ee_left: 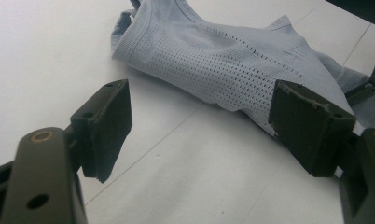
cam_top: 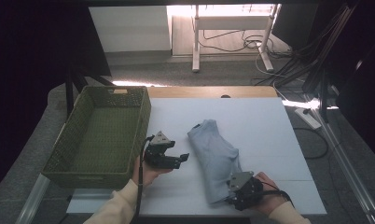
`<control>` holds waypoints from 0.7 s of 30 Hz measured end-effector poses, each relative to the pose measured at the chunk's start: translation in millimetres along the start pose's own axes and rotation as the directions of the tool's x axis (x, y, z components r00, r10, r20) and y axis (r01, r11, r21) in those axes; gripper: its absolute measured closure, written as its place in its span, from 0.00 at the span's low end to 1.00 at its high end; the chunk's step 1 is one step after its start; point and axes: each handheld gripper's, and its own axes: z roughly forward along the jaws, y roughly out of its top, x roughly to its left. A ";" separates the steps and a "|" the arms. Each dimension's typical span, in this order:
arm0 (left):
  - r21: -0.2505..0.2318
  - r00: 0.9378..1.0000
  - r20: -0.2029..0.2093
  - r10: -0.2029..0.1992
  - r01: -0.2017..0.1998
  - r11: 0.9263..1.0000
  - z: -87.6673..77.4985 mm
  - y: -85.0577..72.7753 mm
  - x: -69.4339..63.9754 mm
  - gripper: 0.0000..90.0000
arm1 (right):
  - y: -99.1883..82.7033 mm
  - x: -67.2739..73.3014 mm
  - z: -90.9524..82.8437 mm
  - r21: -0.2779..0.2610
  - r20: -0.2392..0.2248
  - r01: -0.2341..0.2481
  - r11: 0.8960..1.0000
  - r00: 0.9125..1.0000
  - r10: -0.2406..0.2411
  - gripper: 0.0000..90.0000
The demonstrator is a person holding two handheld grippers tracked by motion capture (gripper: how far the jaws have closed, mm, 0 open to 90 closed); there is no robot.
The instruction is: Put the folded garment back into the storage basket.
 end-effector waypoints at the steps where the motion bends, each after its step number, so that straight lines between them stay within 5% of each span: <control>1: 0.001 1.000 0.000 0.001 -0.001 1.000 0.1 0.0 -0.1 0.25 | 0.3 -0.1 -0.4 0.005 -0.001 0.003 1.000 1.000 -0.003 0.49; 7: 0.005 1.000 0.000 -0.002 0.002 1.000 0.5 -0.8 -0.2 0.25 | 1.0 1.8 -2.2 0.009 0.023 0.043 0.999 0.999 -0.043 0.73; 12: 0.005 1.000 0.001 0.003 -0.003 1.000 1.0 -0.5 -1.4 0.25 | 2.0 0.0 -1.9 0.011 0.045 0.056 0.998 0.997 -0.056 0.82; 21: 0.003 1.000 -0.002 -0.002 0.002 1.000 0.8 -0.4 0.8 0.25 | 5.0 -3.9 -3.6 -0.065 -0.016 -0.025 0.998 1.000 0.024 0.90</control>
